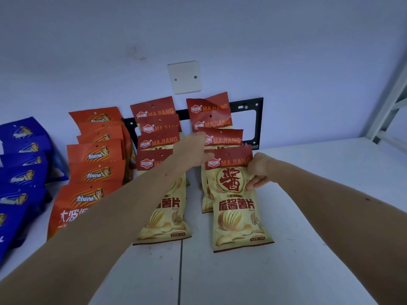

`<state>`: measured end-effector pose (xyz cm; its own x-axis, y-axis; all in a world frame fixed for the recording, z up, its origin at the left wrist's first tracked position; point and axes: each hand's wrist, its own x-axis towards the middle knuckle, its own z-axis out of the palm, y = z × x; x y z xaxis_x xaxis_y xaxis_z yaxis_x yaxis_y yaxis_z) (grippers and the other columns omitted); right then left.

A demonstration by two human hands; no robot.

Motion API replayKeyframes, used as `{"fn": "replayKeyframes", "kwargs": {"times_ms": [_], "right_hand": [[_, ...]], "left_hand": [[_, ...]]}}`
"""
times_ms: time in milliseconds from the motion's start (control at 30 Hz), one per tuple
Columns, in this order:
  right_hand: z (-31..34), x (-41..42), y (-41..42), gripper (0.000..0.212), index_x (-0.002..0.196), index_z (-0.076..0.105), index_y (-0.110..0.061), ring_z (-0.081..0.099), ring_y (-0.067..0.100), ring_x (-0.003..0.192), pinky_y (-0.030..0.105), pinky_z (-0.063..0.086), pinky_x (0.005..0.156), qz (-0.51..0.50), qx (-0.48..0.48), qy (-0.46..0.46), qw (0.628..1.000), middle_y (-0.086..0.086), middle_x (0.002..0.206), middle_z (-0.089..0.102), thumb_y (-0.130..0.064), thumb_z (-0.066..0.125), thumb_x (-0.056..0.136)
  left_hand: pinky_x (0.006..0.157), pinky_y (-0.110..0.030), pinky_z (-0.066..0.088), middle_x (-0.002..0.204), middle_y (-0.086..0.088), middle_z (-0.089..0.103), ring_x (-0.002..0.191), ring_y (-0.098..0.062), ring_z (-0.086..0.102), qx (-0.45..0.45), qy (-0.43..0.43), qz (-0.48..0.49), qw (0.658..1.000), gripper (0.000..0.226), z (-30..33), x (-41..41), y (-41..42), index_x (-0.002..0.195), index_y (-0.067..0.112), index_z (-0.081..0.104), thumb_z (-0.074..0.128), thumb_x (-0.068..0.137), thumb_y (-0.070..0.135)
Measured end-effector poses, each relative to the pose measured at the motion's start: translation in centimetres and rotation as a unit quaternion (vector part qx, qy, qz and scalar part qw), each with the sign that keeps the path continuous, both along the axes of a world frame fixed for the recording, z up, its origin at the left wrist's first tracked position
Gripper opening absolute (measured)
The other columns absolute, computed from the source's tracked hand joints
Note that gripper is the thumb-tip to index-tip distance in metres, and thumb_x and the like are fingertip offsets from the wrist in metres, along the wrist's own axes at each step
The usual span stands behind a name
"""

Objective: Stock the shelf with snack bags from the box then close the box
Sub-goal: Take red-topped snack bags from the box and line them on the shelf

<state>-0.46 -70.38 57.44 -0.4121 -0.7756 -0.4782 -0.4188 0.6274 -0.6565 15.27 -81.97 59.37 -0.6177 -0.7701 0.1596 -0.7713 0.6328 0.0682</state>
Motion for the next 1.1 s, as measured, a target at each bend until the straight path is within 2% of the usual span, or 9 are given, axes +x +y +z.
{"fn": "replayKeyframes", "kwargs": {"times_ms": [133,233,300,433,667,800,867,1033,1100], "right_hand": [[-0.1,0.5,0.0,0.015,0.096,0.051,-0.002,0.071,0.027,0.093,0.041,0.056,0.088,-0.018,-0.012,-0.006,1.0,0.021,0.1,0.071,-0.008,0.038,0.099],[0.0,0.7,0.1,0.017,0.09,0.05,-0.003,0.071,0.028,0.09,0.041,0.056,0.088,-0.029,-0.023,-0.009,0.999,0.022,0.101,0.07,-0.008,0.036,0.099],[-0.1,0.8,0.2,0.017,0.098,0.05,-0.001,0.07,0.025,0.08,0.042,0.057,0.087,-0.038,-0.028,-0.012,0.999,0.022,0.1,0.07,-0.007,0.035,0.099],[-0.3,0.8,0.5,0.017,0.104,0.048,-0.001,0.067,0.022,0.068,0.035,0.057,0.076,-0.05,-0.041,-0.014,0.998,0.02,0.096,0.07,-0.007,0.033,0.099],[-1.0,0.8,0.2,0.017,0.089,0.056,-0.004,0.063,0.015,0.054,0.028,0.056,0.062,-0.052,-0.048,0.014,0.997,0.013,0.077,0.069,-0.018,0.049,0.096],[-2.0,0.9,0.9,0.036,0.098,0.055,-0.012,0.056,0.02,0.088,0.032,0.042,0.076,-0.047,-0.062,0.012,0.997,0.004,0.093,0.06,-0.046,0.06,0.089],[-2.7,1.2,1.1,0.036,0.104,0.057,-0.011,0.057,0.019,0.092,0.031,0.039,0.078,-0.055,-0.077,-0.045,0.994,0.003,0.1,0.064,-0.043,0.063,0.088],[-3.5,2.1,0.6,0.025,0.109,0.061,-0.008,0.065,0.016,0.07,0.025,0.043,0.054,-0.106,-0.139,-0.128,0.976,0.007,0.095,0.07,-0.024,0.066,0.09],[-3.6,2.2,0.3,0.021,0.106,0.061,-0.008,0.065,0.017,0.07,0.027,0.047,0.055,-0.122,-0.15,-0.142,0.971,0.008,0.094,0.069,-0.02,0.066,0.089]], "left_hand": [[0.092,-0.05,0.049,0.133,-0.009,0.043,0.12,-0.032,0.049,0.107,-0.044,-0.028,0.993,0.079,-1.1,-0.3,1.1,0.128,0.016,0.043,0.064,0.073,0.069],[0.11,-0.056,0.031,0.158,-0.017,0.001,0.143,-0.04,0.014,0.12,-0.102,-0.013,0.987,0.106,-1.4,-0.3,2.9,0.146,0.015,0.023,0.069,0.068,0.07],[0.112,-0.057,0.023,0.157,-0.017,-0.016,0.145,-0.039,-0.006,0.11,-0.138,-0.009,0.984,0.117,-1.2,-0.1,4.6,0.151,0.015,0.011,0.071,0.066,0.069],[0.115,-0.062,0.008,0.155,-0.012,-0.032,0.144,-0.035,-0.022,0.136,-0.211,-0.028,0.968,0.131,-1.8,0.1,6.5,0.153,0.018,-0.009,0.071,0.064,0.072],[0.112,-0.067,0.014,0.159,-0.008,-0.01,0.146,-0.036,-0.005,0.111,-0.261,-0.05,0.957,0.14,-3.9,0.2,7.3,0.152,0.016,-0.014,0.072,0.059,0.074],[0.111,-0.069,0.011,0.159,-0.006,-0.016,0.146,-0.037,-0.01,0.135,-0.261,-0.033,0.955,0.142,-3.9,0.3,7.5,0.151,0.017,-0.019,0.075,0.059,0.07],[0.112,-0.068,0.011,0.158,-0.006,-0.024,0.145,-0.039,-0.013,0.164,-0.254,-0.023,0.953,0.143,-3.9,0.3,7.5,0.149,0.017,-0.023,0.077,0.06,0.067],[0.12,-0.044,0.019,0.15,-0.009,-0.041,0.148,-0.027,-0.011,0.233,-0.215,-0.034,0.948,0.139,-3.9,0.3,7.4,0.146,0.012,-0.029,0.08,0.069,0.052],[0.12,-0.042,0.019,0.149,-0.01,-0.042,0.148,-0.026,-0.011,0.24,-0.202,-0.036,0.949,0.138,-3.9,0.3,7.3,0.146,0.012,-0.029,0.08,0.07,0.049]]}}
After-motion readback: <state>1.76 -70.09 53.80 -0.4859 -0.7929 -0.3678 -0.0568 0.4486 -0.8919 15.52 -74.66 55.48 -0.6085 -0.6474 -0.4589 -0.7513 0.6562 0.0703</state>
